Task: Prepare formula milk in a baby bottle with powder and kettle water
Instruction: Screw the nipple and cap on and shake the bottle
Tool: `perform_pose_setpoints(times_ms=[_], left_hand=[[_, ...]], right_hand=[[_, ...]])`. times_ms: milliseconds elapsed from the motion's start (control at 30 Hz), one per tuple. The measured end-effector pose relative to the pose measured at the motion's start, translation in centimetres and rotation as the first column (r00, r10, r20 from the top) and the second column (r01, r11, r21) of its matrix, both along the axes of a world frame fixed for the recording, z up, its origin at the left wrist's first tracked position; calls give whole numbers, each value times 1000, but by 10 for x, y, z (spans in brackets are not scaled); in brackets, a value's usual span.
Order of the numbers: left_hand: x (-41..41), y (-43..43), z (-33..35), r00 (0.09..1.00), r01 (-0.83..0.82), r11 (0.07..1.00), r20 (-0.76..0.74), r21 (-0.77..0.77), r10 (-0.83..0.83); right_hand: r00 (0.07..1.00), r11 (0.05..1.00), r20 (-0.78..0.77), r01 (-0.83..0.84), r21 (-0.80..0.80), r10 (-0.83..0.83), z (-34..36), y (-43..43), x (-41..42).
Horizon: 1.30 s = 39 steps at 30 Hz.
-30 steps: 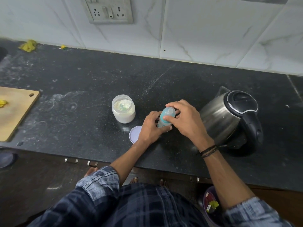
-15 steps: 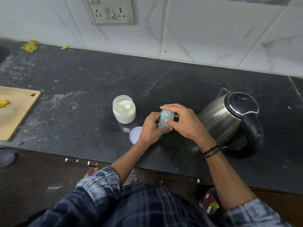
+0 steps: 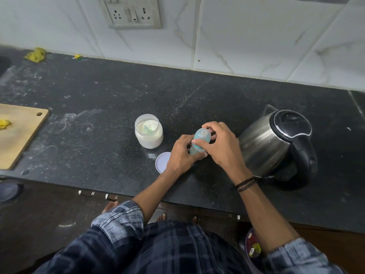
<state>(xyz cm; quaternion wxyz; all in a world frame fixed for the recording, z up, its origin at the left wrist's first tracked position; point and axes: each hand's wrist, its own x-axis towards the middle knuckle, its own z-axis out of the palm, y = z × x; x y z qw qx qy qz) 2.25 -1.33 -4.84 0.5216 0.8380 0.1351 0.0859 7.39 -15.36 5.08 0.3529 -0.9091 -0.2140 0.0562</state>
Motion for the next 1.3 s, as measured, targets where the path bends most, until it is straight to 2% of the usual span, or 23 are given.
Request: perform_pose_setpoints(times_ms=[100,200,667,833,1033,1167,1300], left_hand=[[0,0,1,1000,-5,1000,5,-4,6],[1,0,0,1000,5,999,18,40,-6],[-1,0,0,1000,-2,1000,22,-5,2],[-2,0,2,999,19,1000,31,4,-19],[-1,0,2,999,20,1000,38,-5,-20],[-2,0,1,999,20,1000,42,18,-21],[-2,0,0,999,20,1000,34,5,-20]], right_hand=[[1000,999,16,11,-40,-10,-2,2,-2],[1000,1000,-1,1,-15,-1,-6,0,-6],[999,999,-2,46,9,-46,-19,-3,-10],[999,994,-40,28,108,-23,-23,-6,-13],[999,993,-17,39,114,-38,-23,-2,-14],[997,985,-57,58,160,-50,-23,-1,-15],[999,983,-36,13,186,-6,-25,-4,-17]])
